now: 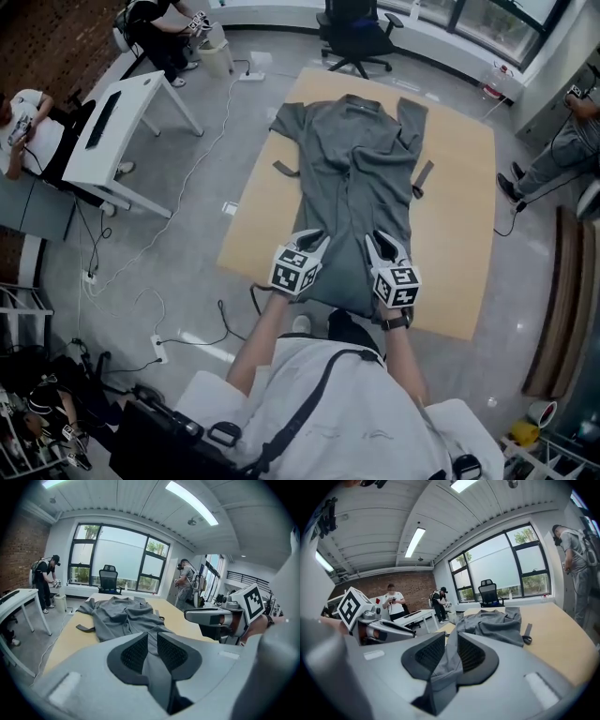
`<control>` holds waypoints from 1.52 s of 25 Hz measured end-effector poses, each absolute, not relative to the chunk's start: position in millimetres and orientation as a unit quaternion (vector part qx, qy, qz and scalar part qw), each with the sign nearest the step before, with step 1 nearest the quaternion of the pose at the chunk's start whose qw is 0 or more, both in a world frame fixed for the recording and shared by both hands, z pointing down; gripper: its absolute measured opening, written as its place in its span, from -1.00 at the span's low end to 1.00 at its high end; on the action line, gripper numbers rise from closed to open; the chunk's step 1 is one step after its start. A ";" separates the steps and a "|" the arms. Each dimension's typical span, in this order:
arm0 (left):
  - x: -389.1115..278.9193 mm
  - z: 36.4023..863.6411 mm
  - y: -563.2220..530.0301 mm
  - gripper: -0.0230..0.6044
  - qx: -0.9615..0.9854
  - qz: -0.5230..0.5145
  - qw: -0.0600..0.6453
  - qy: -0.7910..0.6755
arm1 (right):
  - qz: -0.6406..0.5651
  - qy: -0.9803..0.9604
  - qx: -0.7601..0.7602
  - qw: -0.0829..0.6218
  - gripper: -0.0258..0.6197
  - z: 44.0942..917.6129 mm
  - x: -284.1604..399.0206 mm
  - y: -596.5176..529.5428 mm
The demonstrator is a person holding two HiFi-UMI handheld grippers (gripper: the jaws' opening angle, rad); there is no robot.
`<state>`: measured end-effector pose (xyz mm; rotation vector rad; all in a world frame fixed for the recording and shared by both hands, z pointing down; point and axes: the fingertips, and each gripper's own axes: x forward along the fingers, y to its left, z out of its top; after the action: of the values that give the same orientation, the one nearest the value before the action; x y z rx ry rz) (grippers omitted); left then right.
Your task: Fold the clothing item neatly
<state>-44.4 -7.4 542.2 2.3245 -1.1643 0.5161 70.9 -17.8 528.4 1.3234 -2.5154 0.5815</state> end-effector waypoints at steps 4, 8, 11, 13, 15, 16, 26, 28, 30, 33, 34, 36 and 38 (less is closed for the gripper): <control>-62.1 540.5 19.0 -0.72 0.857 0.193 0.237 -0.415 | 0.192 -0.854 0.470 0.118 -0.66 521.8 64.1 10.5; -101.9 558.5 42.5 -0.72 0.843 0.204 0.254 -0.429 | 0.196 -0.836 0.499 0.118 -0.66 525.7 69.8 36.7; -127.8 583.1 64.2 -0.71 0.829 0.238 0.266 -0.431 | 0.207 -0.822 0.515 0.124 -0.66 535.2 80.0 56.7; -138.2 600.5 77.4 -0.70 0.824 0.267 0.267 -0.422 | 0.214 -0.817 0.520 0.131 -0.65 542.6 85.4 64.0; -141.3 616.9 88.7 -0.64 0.822 0.288 0.276 -0.408 | 0.217 -0.813 0.523 0.137 -0.65 547.4 92.6 65.7; -142.5 625.5 95.4 -0.60 0.818 0.295 0.285 -0.403 | 0.217 -0.812 0.522 0.141 -0.65 549.8 96.2 67.1; -98.8 695.8 137.2 -0.59 0.792 0.361 0.321 -0.375 | 0.242 -0.808 0.489 0.220 -0.65 614.3 132.1 96.7; -90.4 711.7 137.1 -0.59 0.784 0.378 0.321 -0.373 | 0.251 -0.801 0.490 0.234 -0.65 628.8 139.3 106.0; -87.6 727.1 137.9 -0.59 0.776 0.396 0.316 -0.375 | 0.257 -0.796 0.487 0.252 -0.65 642.9 145.1 117.4; -89.7 749.7 138.5 -0.59 0.760 0.415 0.319 -0.385 | 0.264 -0.789 0.480 0.279 -0.64 663.6 153.3 129.0; -89.9 755.3 137.5 -0.59 0.755 0.419 0.322 -0.387 | 0.266 -0.787 0.478 0.286 -0.64 670.9 156.7 129.8; -90.5 761.6 135.0 -0.63 0.749 0.424 0.327 -0.390 | 0.268 -0.782 0.476 0.298 -0.63 684.0 163.2 130.0; -93.4 762.8 133.6 -0.71 0.746 0.425 0.326 -0.396 | 0.270 -0.778 0.474 0.311 -0.63 693.1 167.1 131.3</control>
<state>-93.4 133.6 762.8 1.9540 -1.0376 1.1129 167.1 131.3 693.1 1.2509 -2.0548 0.7118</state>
